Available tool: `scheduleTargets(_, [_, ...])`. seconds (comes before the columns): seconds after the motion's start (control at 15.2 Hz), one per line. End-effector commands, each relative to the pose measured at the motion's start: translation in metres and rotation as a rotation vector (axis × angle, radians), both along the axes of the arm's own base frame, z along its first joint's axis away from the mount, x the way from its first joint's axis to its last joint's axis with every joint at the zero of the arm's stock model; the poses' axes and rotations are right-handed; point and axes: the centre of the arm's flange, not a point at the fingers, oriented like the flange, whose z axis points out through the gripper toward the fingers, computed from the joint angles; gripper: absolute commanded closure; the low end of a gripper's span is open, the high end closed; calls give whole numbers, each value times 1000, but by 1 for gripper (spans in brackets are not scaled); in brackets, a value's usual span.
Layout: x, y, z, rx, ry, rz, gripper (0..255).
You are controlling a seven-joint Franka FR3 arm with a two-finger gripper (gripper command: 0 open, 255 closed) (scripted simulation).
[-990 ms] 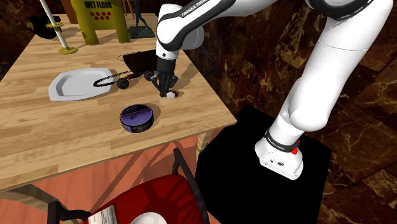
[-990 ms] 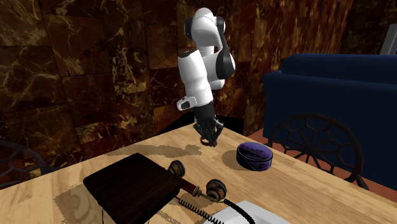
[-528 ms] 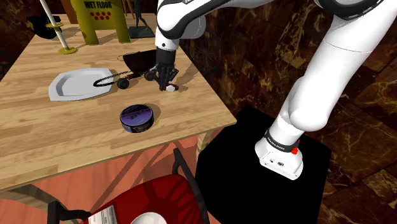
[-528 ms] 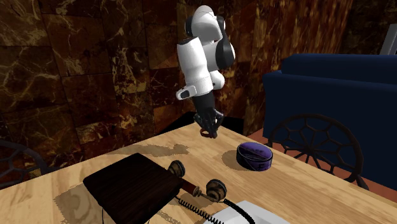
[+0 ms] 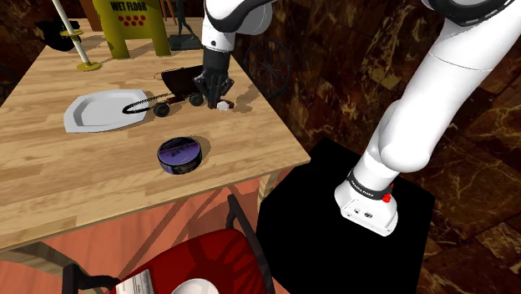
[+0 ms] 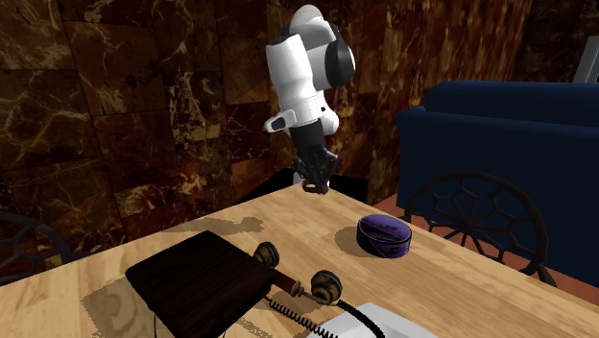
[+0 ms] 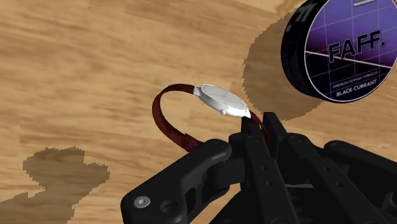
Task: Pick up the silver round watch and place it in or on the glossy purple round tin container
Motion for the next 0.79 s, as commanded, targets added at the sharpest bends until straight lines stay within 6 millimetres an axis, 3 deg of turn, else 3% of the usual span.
scheduleTargets(0.0, [0,0,12,0,0,0,255])
scheduleTargets(0.26, [0,0,29,0,0,0,255])
scheduleTargets(0.73, [-2,92,37,0,0,0,255])
